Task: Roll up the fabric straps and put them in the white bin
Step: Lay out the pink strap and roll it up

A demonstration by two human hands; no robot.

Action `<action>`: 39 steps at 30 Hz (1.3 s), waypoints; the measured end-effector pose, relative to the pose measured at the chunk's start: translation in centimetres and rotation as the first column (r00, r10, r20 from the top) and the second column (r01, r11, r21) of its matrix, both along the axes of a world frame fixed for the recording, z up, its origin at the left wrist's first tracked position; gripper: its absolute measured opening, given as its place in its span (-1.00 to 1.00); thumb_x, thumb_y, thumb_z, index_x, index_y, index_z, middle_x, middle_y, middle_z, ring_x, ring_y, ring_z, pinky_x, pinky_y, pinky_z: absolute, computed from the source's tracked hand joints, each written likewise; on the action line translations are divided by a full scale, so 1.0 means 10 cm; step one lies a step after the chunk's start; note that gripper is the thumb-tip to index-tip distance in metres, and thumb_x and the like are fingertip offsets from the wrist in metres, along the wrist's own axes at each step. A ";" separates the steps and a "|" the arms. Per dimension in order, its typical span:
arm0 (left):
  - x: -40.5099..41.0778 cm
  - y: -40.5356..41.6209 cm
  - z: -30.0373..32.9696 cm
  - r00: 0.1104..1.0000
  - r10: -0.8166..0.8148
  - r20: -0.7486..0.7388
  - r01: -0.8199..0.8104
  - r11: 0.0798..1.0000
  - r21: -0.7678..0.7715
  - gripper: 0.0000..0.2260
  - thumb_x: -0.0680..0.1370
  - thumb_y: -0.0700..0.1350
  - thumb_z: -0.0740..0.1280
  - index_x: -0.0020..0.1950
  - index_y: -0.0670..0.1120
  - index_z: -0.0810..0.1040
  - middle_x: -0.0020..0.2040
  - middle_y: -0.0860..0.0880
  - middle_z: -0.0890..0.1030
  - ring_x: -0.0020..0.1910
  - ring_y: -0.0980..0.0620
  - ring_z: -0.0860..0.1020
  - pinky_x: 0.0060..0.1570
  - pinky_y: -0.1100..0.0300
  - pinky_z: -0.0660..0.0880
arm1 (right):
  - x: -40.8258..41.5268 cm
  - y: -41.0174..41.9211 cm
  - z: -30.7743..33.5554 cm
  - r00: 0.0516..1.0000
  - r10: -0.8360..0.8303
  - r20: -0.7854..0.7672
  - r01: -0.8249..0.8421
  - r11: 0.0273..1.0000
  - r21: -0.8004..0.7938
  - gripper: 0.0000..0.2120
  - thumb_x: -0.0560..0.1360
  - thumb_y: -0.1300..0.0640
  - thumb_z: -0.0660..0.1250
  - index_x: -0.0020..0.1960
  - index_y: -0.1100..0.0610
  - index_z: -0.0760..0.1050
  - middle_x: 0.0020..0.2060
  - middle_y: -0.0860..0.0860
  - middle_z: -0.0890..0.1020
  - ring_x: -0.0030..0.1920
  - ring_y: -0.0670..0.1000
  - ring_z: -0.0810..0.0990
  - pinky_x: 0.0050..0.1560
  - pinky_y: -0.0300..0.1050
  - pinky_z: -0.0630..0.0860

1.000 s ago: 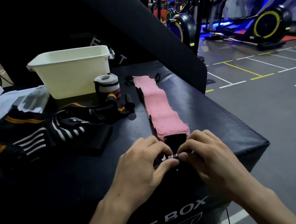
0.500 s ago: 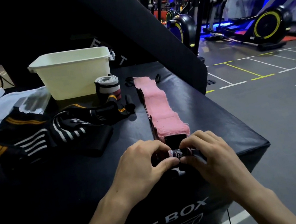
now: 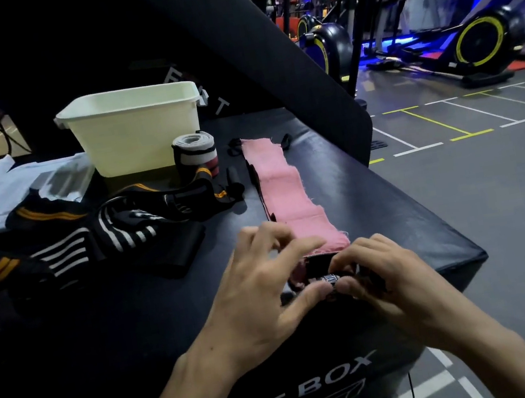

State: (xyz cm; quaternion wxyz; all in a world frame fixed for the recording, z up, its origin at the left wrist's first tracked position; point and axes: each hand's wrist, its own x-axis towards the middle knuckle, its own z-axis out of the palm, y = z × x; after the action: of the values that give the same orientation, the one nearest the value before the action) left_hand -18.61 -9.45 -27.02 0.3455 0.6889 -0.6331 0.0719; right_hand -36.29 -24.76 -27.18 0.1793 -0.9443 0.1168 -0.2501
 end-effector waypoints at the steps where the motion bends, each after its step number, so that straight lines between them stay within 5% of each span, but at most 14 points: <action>1: 0.00 -0.02 -0.02 0.999 -0.011 0.050 0.010 1.000 0.008 -0.61 0.62 0.24 0.27 0.43 0.18 0.49 0.31 0.17 0.43 0.30 0.06 0.37 0.29 0.08 0.42 | 0.01 0.00 0.00 1.000 -0.003 -0.006 0.003 1.000 -0.003 -0.73 0.60 -0.28 0.18 0.06 -0.13 0.52 -0.12 -0.25 0.52 -0.07 -0.11 0.47 -0.07 -0.09 0.47; 5: 0.05 -0.08 -0.05 0.997 -0.029 0.077 0.022 0.997 0.080 -0.60 0.68 0.23 0.11 0.46 0.19 0.49 0.45 0.14 0.44 0.44 0.07 0.34 0.32 -0.08 0.44 | 0.06 -0.01 -0.02 0.999 -0.037 -0.012 0.036 0.999 -0.022 -0.69 0.62 -0.30 0.10 0.06 -0.15 0.50 -0.16 -0.25 0.48 -0.10 -0.10 0.44 -0.09 -0.01 0.48; 11: 0.12 -0.04 0.02 0.996 -0.085 -0.030 0.086 0.996 0.023 -0.68 0.51 0.28 0.41 0.18 0.16 0.62 0.42 0.16 0.42 0.44 0.11 0.33 0.38 0.01 0.37 | 0.09 0.03 -0.04 0.996 -0.087 0.030 0.089 0.995 -0.051 -0.74 0.62 -0.22 0.14 0.03 -0.13 0.53 -0.10 -0.22 0.43 -0.10 -0.05 0.43 -0.09 0.06 0.49; 16: 0.11 -0.05 0.01 0.999 -0.044 0.007 0.044 0.999 0.004 -0.74 0.49 0.28 0.42 0.01 0.14 0.65 0.36 0.17 0.48 0.37 0.08 0.38 0.26 -0.06 0.46 | 0.13 0.08 -0.05 0.990 -0.106 0.094 0.113 0.991 -0.069 -0.78 0.62 -0.14 0.20 -0.04 -0.08 0.56 -0.12 -0.20 0.45 -0.12 -0.03 0.43 -0.12 0.05 0.49; 20: 0.11 -0.06 0.00 1.000 -0.005 -0.025 0.006 1.000 0.016 -0.75 0.51 0.29 0.36 -0.01 0.15 0.65 0.32 0.24 0.48 0.34 0.12 0.39 0.23 -0.03 0.47 | 0.14 0.09 -0.07 0.980 -0.090 0.177 0.113 0.986 -0.123 -0.76 0.60 -0.11 0.26 0.07 -0.04 0.64 -0.08 -0.17 0.53 -0.12 -0.01 0.50 -0.15 0.06 0.53; 23: 0.15 -0.09 -0.03 0.995 0.039 -0.092 -0.037 0.999 0.030 -0.73 0.54 0.30 0.31 -0.03 0.14 0.65 0.26 0.27 0.49 0.30 0.16 0.40 0.24 0.01 0.46 | 0.11 0.09 -0.10 0.986 -0.085 0.140 0.105 0.985 -0.139 -0.65 0.51 -0.20 0.32 0.23 -0.09 0.52 0.03 -0.20 0.56 -0.06 -0.01 0.55 -0.09 0.06 0.54; 35: 0.18 -0.12 -0.05 0.971 -0.019 -0.240 0.034 0.998 0.058 -0.72 0.53 0.31 0.32 -0.11 0.14 0.66 0.10 0.25 0.52 0.23 0.11 0.45 0.23 0.18 0.40 | 0.11 0.03 -0.03 0.997 -0.080 0.018 0.082 0.983 -0.167 -0.72 0.53 -0.30 0.23 0.10 -0.16 0.46 -0.07 -0.24 0.49 -0.08 -0.08 0.44 -0.11 0.00 0.47; 39: 0.16 -0.06 0.00 0.980 -0.062 -0.187 0.076 0.995 0.069 -0.71 0.50 0.32 0.39 0.04 0.17 0.67 0.12 0.25 0.54 0.24 0.10 0.45 0.26 0.19 0.40 | 0.05 0.03 0.02 1.000 -0.021 -0.003 0.020 0.992 -0.122 -0.74 0.56 -0.30 0.23 0.09 -0.15 0.47 -0.04 -0.26 0.47 -0.05 -0.10 0.43 -0.07 0.01 0.49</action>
State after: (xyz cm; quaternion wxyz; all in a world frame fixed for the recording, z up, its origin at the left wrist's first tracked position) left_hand -16.99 -10.04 -27.04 0.3786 0.6829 -0.6241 -0.0281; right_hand -35.74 -24.45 -26.99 0.1183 -0.9527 0.1115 -0.2568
